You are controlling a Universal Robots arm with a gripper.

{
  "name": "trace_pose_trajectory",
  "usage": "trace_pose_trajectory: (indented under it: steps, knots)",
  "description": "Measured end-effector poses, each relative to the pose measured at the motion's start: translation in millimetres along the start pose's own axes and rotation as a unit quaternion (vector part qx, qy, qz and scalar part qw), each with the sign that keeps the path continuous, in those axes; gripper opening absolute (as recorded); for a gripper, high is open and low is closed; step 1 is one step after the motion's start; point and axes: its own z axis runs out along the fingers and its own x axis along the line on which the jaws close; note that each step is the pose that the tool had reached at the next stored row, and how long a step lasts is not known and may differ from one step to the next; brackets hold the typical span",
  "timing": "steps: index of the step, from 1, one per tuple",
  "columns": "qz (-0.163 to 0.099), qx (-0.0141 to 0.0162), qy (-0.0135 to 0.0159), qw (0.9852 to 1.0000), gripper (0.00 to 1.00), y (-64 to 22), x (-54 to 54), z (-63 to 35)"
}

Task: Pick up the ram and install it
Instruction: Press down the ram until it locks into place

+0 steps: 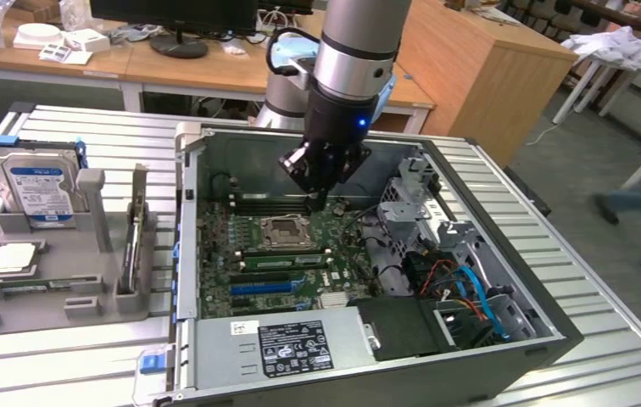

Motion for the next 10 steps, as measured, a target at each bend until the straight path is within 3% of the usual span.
trace_pose_trajectory:
  steps: [5, 10]
  knots:
    - [0.045, 0.0013, -0.0003, 0.999, 0.1, 0.0, 0.0, 0.5]
    - [0.09, 0.0027, -0.0005, 0.9959, 0.1, 0.0, 0.0, 0.9]
